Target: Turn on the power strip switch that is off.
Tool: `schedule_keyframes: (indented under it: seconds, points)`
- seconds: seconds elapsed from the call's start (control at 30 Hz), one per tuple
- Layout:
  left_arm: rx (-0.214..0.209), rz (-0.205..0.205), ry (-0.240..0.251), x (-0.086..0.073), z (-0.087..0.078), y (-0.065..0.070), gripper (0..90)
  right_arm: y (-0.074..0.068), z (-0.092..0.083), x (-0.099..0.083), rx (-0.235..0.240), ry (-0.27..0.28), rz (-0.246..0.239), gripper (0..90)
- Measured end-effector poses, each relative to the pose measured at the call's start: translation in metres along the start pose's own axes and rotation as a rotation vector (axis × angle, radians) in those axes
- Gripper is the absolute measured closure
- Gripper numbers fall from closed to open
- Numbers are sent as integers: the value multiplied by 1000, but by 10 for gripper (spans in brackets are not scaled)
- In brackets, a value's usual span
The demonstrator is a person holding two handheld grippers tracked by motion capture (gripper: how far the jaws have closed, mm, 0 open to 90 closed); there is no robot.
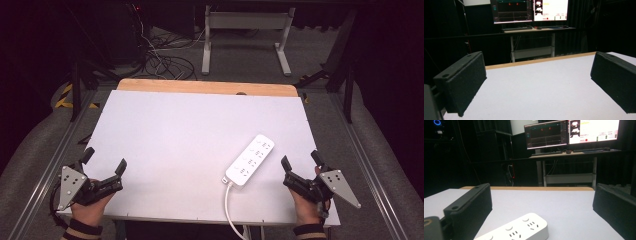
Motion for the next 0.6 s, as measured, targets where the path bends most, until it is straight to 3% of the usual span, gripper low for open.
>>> schedule_keyframes:
  seconds: [0.6]
  points:
    - [-8,3,-5,-1,3,2,9,2,-4,1,-28,-3,-24,40]
Point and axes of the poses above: each handheld gripper's, and its own axes: z roughly forward along the jaws, x roughly out of its top, y roughly to its right, the point moved 7 cm from there along z, roughly forward along the jaws, and after that the axes turned 15 degrees about x, right-handed, at the moved point
